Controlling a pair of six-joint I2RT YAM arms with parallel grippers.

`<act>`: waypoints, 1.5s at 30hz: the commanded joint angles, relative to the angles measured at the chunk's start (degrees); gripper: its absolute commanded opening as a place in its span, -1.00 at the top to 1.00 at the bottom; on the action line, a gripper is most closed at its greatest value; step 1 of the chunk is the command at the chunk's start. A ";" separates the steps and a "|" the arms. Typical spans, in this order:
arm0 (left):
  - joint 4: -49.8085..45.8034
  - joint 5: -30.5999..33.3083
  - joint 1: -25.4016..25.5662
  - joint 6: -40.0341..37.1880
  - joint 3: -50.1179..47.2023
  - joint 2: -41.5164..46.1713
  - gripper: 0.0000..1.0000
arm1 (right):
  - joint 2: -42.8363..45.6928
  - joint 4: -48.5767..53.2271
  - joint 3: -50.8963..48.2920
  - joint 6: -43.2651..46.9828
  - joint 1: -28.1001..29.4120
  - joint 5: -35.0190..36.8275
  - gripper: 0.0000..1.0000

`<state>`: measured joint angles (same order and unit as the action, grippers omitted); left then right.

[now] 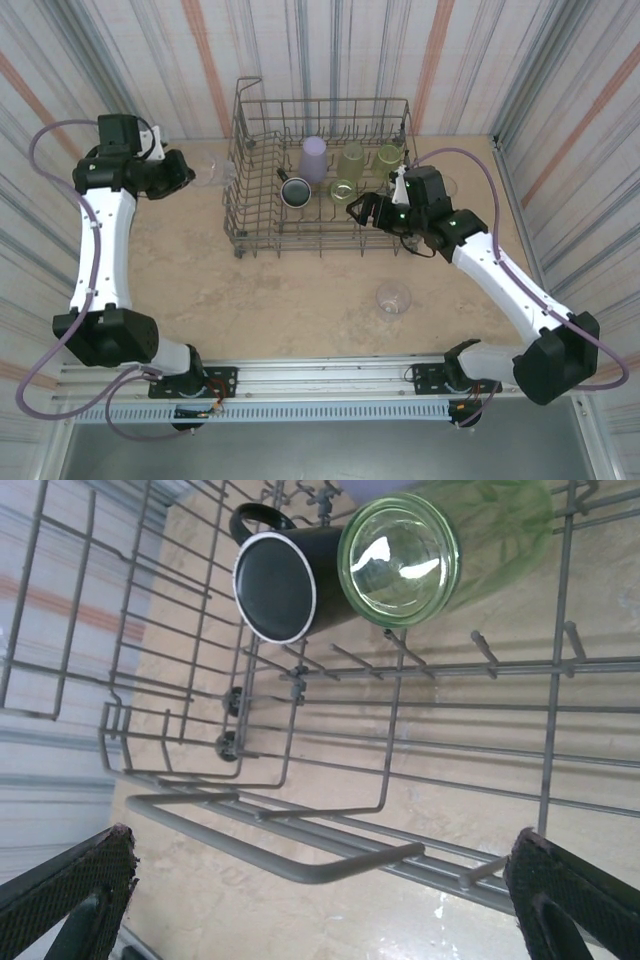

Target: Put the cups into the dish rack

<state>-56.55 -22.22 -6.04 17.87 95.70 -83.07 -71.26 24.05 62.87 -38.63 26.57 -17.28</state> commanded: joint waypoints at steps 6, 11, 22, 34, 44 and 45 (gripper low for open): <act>7.94 -11.67 -0.29 5.90 3.97 -2.01 1.00 | -3.00 -5.59 3.08 -4.05 -0.90 -5.67 -0.98; 11.42 -15.11 1.05 10.29 3.04 -3.47 1.00 | -4.84 -9.11 4.10 -4.88 -0.99 -8.15 -0.98; 24.87 -21.66 6.47 20.90 -2.76 -5.64 1.00 | -12.28 -26.68 5.62 -14.25 -2.10 -19.81 -0.97; 37.11 -26.48 11.66 30.88 -5.38 -10.62 1.00 | -20.69 -51.41 6.61 -32.76 -3.43 -27.19 -0.98; 47.07 -29.80 14.10 36.86 -8.08 -12.73 1.00 | -26.45 -66.43 6.83 -46.26 -3.93 -26.97 -0.98; 48.42 -30.03 14.24 37.54 -8.57 -12.78 1.00 | -26.71 -67.11 6.87 -47.19 -3.98 -26.64 -0.98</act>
<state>-14.96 -49.06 7.73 52.45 88.23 -95.94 -96.86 -36.42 67.85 -80.01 22.85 -43.42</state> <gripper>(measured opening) 0.083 0.989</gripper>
